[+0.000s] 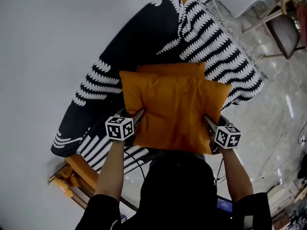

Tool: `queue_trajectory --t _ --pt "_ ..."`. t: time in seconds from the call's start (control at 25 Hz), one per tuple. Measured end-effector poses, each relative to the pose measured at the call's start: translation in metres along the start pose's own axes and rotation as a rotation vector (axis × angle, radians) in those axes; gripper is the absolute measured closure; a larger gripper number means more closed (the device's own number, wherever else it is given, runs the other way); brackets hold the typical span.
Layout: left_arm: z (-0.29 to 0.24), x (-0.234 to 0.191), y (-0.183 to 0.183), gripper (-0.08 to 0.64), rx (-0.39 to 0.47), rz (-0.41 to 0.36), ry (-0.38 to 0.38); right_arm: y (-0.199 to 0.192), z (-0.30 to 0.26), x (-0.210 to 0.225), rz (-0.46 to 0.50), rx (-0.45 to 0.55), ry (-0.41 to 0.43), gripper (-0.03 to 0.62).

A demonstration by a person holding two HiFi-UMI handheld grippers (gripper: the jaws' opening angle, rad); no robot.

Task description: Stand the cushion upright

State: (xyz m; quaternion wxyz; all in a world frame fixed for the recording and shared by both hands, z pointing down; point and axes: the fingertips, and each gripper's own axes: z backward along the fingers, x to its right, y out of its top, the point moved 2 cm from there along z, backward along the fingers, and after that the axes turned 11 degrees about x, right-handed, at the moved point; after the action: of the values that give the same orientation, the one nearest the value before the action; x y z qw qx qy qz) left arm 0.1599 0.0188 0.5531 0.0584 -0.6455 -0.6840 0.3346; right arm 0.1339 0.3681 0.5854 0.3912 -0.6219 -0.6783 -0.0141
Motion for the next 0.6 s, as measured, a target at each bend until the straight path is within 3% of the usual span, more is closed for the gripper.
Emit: queue_trajectory --t 0.16,0.28,0.44,0.6 --pt "0.042 0.032 0.016 0.301 0.071 -0.018 -0.024 0.014 0.033 -0.023 0.050 0.017 0.011 0.341" --pt "0.072 0.050 0.033 0.305 0.178 -0.011 -0.017 0.043 0.045 -0.037 0.110 0.066 0.042 0.342" --pt "0.126 0.054 0.048 0.305 0.334 -0.007 0.057 0.081 0.050 -0.078 0.219 0.114 0.123 0.342" --pt "0.188 0.032 0.041 0.305 0.487 0.027 0.166 0.101 0.039 -0.143 0.352 0.146 0.230 0.339"
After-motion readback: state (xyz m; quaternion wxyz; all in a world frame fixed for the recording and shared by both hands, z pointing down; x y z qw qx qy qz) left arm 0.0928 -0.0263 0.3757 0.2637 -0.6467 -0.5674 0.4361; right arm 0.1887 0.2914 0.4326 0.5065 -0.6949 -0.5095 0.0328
